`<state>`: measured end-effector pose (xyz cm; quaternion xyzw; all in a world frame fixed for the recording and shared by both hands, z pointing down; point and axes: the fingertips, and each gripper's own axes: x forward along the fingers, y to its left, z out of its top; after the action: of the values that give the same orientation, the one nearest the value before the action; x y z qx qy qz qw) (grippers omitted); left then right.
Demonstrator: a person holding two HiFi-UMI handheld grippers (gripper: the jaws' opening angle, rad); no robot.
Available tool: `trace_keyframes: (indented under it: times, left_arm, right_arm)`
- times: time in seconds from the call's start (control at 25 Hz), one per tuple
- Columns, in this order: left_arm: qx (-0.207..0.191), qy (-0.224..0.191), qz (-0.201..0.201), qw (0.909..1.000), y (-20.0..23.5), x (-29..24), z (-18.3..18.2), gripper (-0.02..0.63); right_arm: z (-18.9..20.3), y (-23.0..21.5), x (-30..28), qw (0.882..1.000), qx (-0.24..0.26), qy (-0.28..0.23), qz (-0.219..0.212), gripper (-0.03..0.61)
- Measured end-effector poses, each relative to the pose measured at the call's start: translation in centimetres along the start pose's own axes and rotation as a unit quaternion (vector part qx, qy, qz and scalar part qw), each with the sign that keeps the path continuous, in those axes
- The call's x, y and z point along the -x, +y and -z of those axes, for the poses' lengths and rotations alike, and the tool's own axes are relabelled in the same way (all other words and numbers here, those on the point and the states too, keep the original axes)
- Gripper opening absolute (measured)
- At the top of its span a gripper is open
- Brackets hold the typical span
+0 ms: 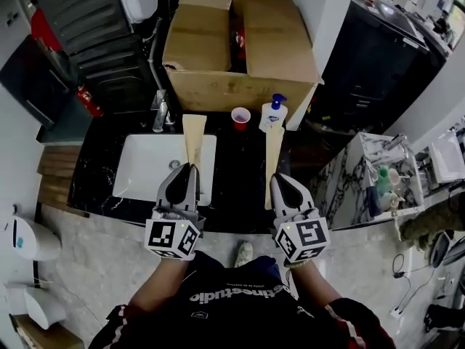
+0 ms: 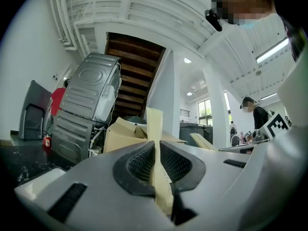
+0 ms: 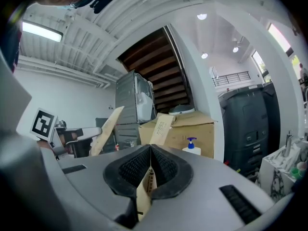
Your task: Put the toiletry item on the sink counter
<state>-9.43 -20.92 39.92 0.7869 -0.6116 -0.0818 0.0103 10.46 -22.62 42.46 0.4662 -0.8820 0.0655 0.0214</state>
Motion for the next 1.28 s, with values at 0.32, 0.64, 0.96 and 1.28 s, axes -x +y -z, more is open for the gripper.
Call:
trace_keyframes:
  times: [0.32, 0.64, 0.96, 1.28]
  left_arm:
    - [-0.009, -0.004, -0.007, 0.9999, 2.1, -1.9, -0.4, 0.044]
    - [0.007, -0.018, -0.004, 0.9998, 5.2, -2.8, -0.5, 0.044]
    - [-0.002, -0.027, -0.001, 0.9996, 6.8, -2.7, -1.0, 0.044]
    - [-0.002, -0.018, 0.001, 0.9998, 7.9, -2.9, -0.4, 0.044]
  right_arm:
    - [4.5, -2.6, -5.5, 0.995, -0.049, 0.09, 0.021, 0.04]
    - [12.1, -3.0, -11.0, 0.977, -0.078, 0.195, 0.043, 0.04]
    - [18.0, -4.1, -14.4, 0.96, -0.088, 0.258, 0.069, 0.04]
    - [20.5, -4.5, -16.4, 0.948, -0.091, 0.294, 0.084, 0.04]
